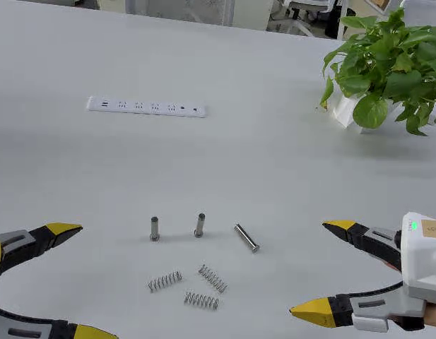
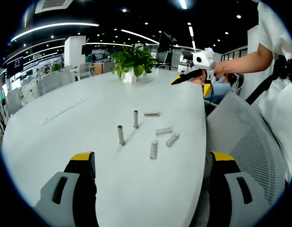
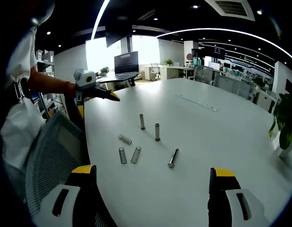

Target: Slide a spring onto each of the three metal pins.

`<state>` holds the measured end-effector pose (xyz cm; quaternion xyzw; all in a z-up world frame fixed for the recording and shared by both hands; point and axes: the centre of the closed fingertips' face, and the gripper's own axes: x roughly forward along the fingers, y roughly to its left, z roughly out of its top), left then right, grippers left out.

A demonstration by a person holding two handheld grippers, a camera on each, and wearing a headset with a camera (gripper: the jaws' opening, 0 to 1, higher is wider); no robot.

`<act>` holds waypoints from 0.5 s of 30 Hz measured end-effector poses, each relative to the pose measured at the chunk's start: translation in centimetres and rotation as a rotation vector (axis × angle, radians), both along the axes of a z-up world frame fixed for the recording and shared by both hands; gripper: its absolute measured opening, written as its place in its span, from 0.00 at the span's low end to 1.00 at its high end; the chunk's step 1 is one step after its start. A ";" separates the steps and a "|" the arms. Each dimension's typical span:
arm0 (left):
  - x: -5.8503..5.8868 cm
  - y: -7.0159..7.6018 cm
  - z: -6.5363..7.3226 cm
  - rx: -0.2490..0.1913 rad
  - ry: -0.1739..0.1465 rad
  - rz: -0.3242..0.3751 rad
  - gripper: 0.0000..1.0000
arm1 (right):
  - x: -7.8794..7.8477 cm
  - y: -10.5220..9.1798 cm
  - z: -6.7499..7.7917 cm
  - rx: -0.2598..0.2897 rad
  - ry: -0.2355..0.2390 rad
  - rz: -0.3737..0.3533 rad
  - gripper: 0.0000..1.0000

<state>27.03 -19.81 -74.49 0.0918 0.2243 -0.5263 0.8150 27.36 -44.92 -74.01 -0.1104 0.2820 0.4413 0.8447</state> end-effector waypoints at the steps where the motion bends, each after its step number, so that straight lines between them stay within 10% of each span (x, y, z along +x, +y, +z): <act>1: 0.0 0.0 0.0 0.000 0.001 0.000 0.99 | 0.0 0.0 0.0 -0.001 -0.002 0.002 0.99; 15: 0.4 0.0 0.0 -0.017 0.005 0.009 0.99 | 2.2 1.2 0.8 -0.034 0.000 0.035 0.94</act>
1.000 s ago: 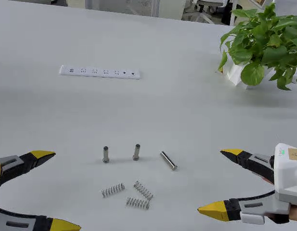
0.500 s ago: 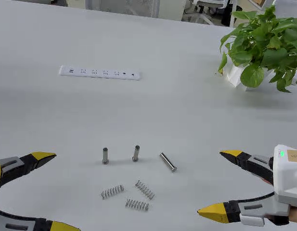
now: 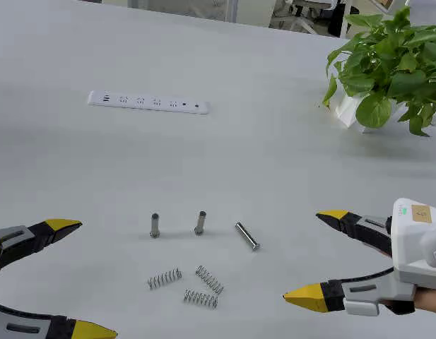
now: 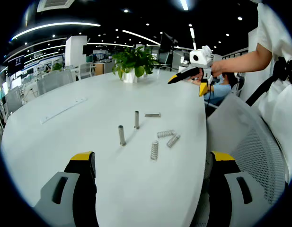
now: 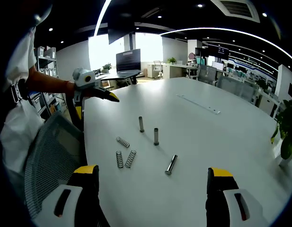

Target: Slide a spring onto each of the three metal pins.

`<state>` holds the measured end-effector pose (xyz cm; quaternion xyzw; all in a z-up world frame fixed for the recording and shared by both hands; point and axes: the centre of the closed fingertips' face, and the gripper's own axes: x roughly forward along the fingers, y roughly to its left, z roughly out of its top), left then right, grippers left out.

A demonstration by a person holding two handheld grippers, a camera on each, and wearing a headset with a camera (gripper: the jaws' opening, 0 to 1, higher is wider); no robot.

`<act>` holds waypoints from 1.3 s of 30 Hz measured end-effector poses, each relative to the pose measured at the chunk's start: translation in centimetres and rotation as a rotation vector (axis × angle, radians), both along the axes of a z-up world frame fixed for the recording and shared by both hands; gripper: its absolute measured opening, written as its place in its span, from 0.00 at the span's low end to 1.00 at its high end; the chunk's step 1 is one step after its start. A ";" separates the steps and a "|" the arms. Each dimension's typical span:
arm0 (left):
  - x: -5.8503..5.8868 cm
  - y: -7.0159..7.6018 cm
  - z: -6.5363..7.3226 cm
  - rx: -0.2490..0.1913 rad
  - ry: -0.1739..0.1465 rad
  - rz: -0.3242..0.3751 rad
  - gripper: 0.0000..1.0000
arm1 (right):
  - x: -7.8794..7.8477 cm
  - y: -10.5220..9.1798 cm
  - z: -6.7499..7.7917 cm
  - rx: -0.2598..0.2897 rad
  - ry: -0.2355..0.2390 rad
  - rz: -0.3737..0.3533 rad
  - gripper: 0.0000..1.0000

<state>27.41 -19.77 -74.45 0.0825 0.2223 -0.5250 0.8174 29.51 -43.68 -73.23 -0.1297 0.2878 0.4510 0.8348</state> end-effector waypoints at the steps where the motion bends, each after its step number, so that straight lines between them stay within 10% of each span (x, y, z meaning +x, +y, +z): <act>1: 0.0 0.0 0.0 -0.001 0.000 0.000 0.99 | 0.1 0.1 0.0 -0.006 0.003 0.004 0.93; 14: 0.1 0.0 -0.2 -0.013 0.011 0.004 0.99 | 2.6 2.0 -0.3 -0.048 0.015 0.049 0.81; 39: 0.8 0.0 -1.1 -0.019 0.032 0.015 0.99 | 8.2 3.9 -5.3 -0.180 0.195 -0.051 0.33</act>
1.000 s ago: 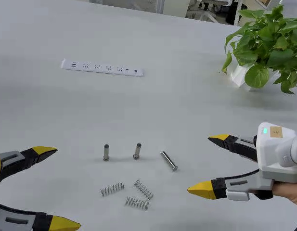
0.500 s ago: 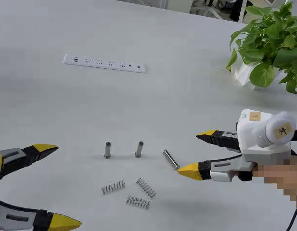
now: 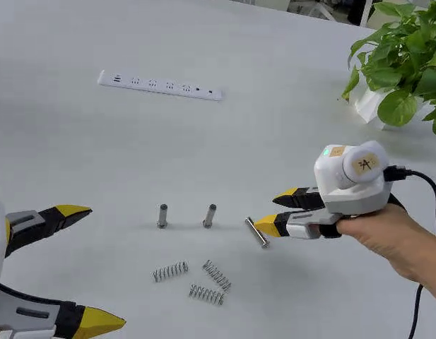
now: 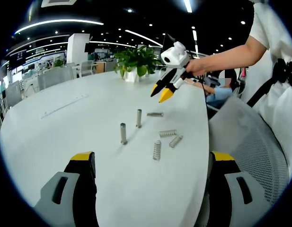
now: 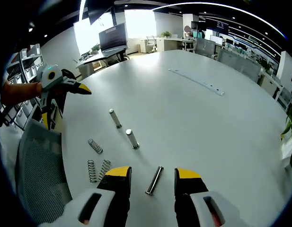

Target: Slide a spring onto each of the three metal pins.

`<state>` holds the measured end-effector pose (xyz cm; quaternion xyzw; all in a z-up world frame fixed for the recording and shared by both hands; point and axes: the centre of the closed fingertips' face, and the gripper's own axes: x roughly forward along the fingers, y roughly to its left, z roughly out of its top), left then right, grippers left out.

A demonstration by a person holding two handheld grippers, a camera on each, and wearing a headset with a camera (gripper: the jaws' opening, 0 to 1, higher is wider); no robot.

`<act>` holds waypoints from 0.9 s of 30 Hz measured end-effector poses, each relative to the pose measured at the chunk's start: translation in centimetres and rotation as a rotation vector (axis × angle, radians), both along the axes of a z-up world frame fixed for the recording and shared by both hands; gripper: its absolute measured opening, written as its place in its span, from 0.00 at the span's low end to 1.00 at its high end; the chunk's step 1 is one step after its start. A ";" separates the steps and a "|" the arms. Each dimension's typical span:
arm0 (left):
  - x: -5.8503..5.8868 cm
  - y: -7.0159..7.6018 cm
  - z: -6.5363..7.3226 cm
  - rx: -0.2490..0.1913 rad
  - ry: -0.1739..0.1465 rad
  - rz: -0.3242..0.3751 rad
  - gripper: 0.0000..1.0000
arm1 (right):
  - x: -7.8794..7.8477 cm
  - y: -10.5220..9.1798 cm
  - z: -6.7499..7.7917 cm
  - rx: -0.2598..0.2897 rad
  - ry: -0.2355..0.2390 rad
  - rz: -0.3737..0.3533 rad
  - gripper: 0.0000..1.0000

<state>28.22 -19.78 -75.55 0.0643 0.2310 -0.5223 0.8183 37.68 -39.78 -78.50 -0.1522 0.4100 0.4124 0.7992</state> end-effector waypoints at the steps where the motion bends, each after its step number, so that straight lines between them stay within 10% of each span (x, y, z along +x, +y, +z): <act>1: 0.1 0.0 0.0 -0.003 0.001 0.001 0.99 | 0.2 0.0 -0.4 -0.012 0.017 -0.009 0.32; 27: 1.2 -0.1 -0.1 -0.020 0.008 0.010 0.99 | 1.3 0.2 -5.3 -0.140 0.184 -0.070 0.13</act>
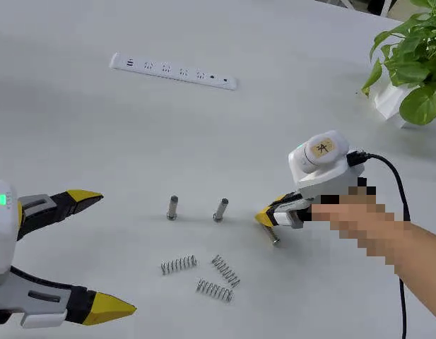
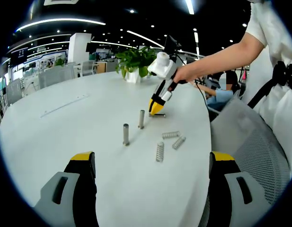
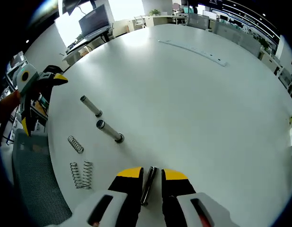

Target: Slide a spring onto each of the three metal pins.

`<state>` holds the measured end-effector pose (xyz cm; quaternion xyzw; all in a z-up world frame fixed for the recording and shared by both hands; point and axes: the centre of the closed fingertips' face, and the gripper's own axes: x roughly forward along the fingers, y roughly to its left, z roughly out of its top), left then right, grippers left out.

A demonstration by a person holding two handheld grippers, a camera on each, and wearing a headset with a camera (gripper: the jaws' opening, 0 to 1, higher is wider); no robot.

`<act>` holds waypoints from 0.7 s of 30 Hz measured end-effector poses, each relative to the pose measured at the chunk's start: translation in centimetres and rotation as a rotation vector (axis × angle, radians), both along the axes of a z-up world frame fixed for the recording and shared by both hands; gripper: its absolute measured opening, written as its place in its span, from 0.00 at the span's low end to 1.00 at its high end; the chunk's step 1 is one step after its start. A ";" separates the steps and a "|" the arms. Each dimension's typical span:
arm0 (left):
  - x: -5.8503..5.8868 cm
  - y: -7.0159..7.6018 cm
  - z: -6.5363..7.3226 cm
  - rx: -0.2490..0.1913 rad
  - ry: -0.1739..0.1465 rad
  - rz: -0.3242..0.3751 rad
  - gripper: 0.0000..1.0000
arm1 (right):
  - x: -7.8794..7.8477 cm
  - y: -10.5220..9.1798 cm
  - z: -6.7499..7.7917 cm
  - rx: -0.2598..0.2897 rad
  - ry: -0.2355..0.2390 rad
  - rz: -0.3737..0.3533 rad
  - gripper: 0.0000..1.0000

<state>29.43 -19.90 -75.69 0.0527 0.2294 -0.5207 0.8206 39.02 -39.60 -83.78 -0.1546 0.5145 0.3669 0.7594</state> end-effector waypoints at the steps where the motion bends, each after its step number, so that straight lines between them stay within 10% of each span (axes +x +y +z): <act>1: 0.0 0.0 0.0 0.000 0.000 0.000 0.99 | 0.0 0.0 -0.1 -0.002 0.003 0.001 0.13; 21: 0.0 0.1 -0.2 -0.008 0.007 0.007 0.99 | 0.1 -0.1 -1.0 -0.027 0.027 -0.009 0.06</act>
